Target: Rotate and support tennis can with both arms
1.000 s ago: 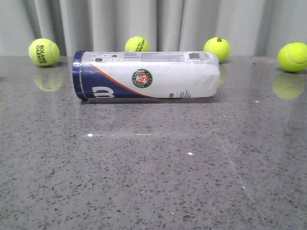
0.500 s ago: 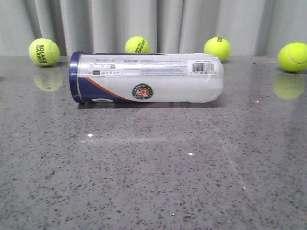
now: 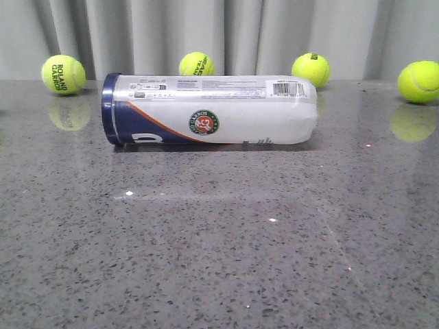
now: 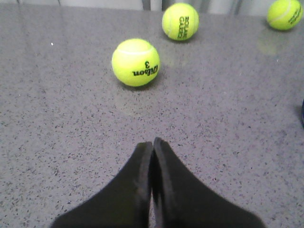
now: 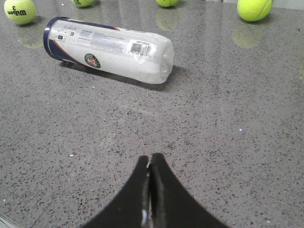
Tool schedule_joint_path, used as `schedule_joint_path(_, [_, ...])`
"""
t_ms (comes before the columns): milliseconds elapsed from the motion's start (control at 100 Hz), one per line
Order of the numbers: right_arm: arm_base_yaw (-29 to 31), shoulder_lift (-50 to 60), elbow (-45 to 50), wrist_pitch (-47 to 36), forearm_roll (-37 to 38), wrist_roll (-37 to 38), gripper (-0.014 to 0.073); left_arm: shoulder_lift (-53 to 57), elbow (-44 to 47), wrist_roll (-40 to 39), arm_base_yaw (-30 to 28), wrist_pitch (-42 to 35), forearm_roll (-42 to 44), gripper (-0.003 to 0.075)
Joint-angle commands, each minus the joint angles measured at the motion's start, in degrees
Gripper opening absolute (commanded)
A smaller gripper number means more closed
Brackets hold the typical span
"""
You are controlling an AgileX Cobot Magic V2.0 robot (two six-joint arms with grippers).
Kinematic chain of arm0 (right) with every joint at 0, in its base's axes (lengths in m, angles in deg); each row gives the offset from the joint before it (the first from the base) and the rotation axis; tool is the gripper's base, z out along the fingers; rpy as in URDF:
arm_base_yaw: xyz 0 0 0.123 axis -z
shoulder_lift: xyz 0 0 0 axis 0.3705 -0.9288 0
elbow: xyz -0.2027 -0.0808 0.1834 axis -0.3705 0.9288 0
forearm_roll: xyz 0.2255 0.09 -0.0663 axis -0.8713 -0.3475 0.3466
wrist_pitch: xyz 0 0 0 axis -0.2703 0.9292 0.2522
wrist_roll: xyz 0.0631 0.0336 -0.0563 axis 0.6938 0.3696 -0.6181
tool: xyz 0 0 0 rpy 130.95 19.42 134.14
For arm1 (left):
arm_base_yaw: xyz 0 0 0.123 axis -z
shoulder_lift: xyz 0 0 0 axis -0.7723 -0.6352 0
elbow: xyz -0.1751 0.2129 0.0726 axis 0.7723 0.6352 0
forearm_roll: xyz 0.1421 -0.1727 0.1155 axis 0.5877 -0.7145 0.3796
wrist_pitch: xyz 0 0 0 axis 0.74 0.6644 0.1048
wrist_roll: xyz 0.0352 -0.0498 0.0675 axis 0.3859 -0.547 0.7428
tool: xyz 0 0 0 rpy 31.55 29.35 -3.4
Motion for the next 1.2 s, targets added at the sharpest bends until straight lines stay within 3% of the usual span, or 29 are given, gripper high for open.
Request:
schedule_joint_path(0, [0.2, -0.4, -1.3, -4.5, 0.9, -0.1, -0.0068, -5.7, -5.4, 2.9, -0.2, 0.0, -1.1, 0.0042])
schedule_joint_path(70, [0.2, -0.4, -1.3, -4.5, 0.9, -0.1, -0.0068, -9.3, -8.1, 5.7, -0.2, 1.8, -2.3, 0.0156])
schedule_joint_path(190, [0.2, -0.4, -1.3, -4.5, 0.9, -0.1, -0.0068, -13.8, -11.9, 11.4, -0.2, 3.6, -6.6, 0.042])
schedule_joint_path(290, [0.2, -0.4, -1.3, -4.5, 0.9, -0.1, -0.0068, -16.8, -14.7, 11.9, -0.2, 4.6, -10.1, 0.052])
schedule_joint_path(670, [0.2, -0.4, -1.3, -4.5, 0.9, -0.1, -0.0068, -28.4, -25.0, 26.0, 2.5, 15.8, -27.8, 0.0496])
schedule_joint_path(1060, [0.2, -0.4, -1.3, -4.5, 0.9, -0.1, -0.0068, -41.4, -30.7, 32.8, 3.1, 30.0, -53.7, 0.0494])
schedule_joint_path(1190, [0.2, -0.4, -1.3, -4.5, 0.9, -0.1, -0.0068, -45.1, -30.8, 34.1, 3.2, 31.2, -57.9, 0.0494])
